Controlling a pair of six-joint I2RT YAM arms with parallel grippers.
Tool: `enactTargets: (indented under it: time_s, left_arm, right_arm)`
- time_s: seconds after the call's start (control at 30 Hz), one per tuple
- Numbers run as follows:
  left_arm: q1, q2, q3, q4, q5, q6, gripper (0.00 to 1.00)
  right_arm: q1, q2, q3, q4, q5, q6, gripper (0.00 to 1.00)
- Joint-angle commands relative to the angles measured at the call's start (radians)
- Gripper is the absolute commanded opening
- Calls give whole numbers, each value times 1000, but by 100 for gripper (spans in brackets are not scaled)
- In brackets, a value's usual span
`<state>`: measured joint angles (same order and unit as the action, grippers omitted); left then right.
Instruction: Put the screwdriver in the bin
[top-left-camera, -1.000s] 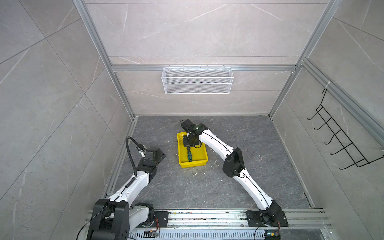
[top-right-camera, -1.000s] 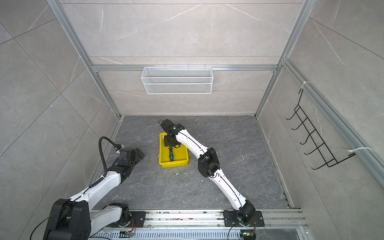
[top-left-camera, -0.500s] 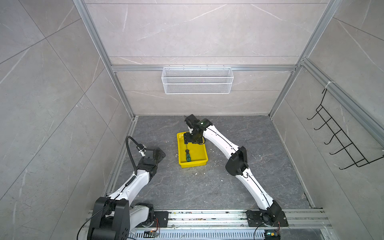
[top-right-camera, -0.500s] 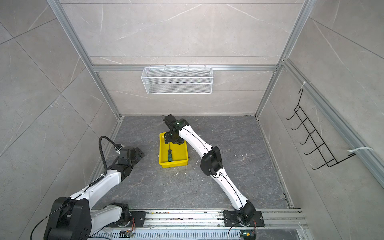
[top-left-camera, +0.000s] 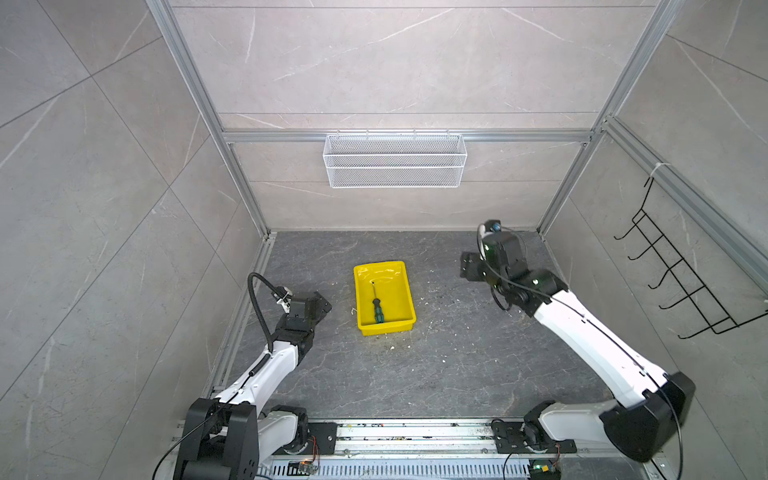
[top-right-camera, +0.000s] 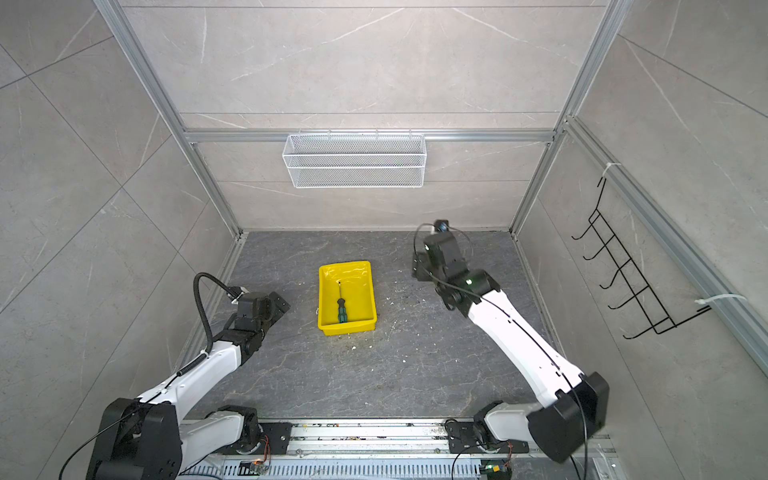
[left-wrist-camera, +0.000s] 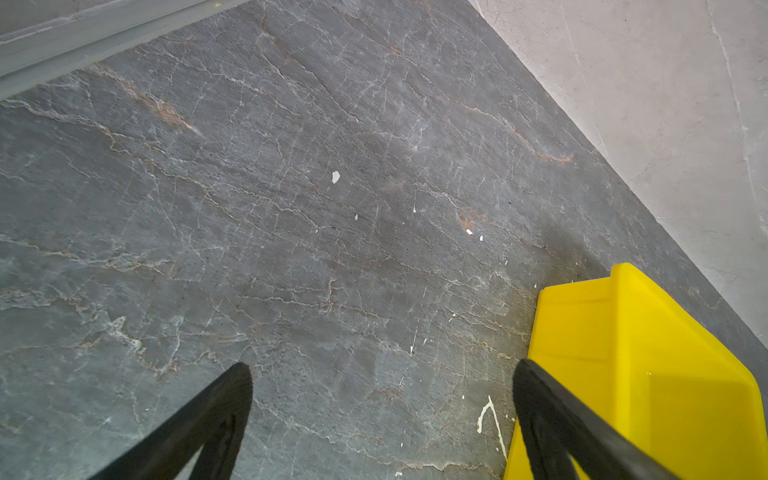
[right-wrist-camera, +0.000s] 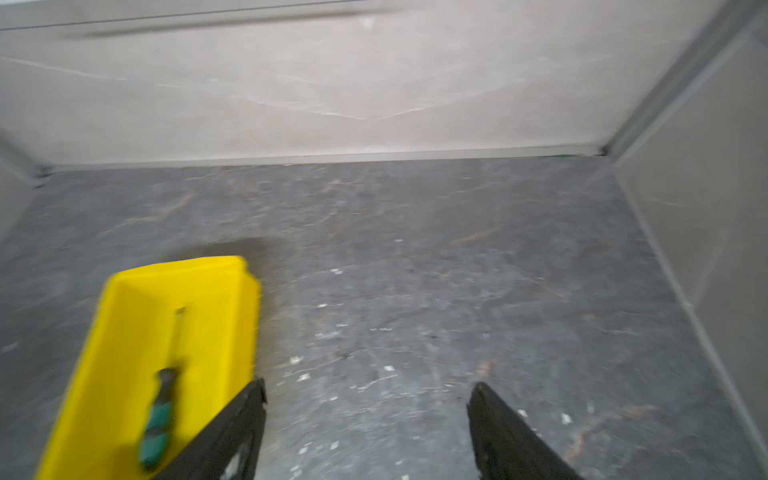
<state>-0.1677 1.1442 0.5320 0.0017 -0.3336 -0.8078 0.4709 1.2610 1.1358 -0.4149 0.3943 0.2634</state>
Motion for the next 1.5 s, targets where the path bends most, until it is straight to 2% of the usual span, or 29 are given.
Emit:
enactTargets:
  time_s: [0.0,0.2,0.37,0.5,0.53,0.6,0.67,0.73,0.77,0.8,0.83,1.0,1.13,1.27,1.3,1.33,1.4,1.47]
  left_arm:
    - [0,-3,14,19,5,-11,100]
    - [2,12,8,38,23,-15,100]
    - [1,29,8,45,18,-18,100]
    - [1,34,18,31,22,-11,100]
    - [1,36,16,35,22,-13,100]
    - [1,38,16,37,25,-14,100]
    - [1,40,21,35,26,-11,100]
    - [2,45,19,37,23,-15,100]
    - [1,49,20,38,22,-16,100]
    - [1,52,21,38,22,-17,100]
    - [2,55,24,38,24,-18,100]
    - [1,65,42,22,33,-13,100]
    - [2,71,40,41,47,-17,100]
    - [-5,48,8,191,158,105,100]
    - [-7,46,-4,236,190,132,100]
    - [-9,45,-12,271,219,160,100]
    - [-11,45,-14,313,265,227,100]
    - [-13,48,-6,316,270,296,100]
  right_arm:
    - [7,-73,-245,400,145,-179,88]
    - [-100,-59,-441,455,271,-183,90]
    - [-171,30,-585,697,251,-213,90]
    - [-198,168,-628,886,241,-199,89]
    - [-198,175,-595,822,228,-179,87]
    - [-199,191,-611,905,195,-210,86]
    - [-199,211,-606,940,209,-231,86]
    - [-215,268,-661,1150,179,-274,89]
    - [-221,255,-632,1054,165,-246,88]
    - [-235,253,-632,1034,135,-232,87]
    - [-238,257,-648,1085,138,-242,87]
    - [-239,244,-658,1079,137,-233,85]
    - [-249,217,-721,1168,64,-243,82]
    - [-284,206,-781,1252,-55,-245,82]
    - [-292,242,-805,1332,-77,-248,85]
    - [-290,302,-822,1474,-63,-281,99]
    - [-288,241,-798,1303,-75,-247,99]
    - [-287,279,-815,1420,-61,-272,99]
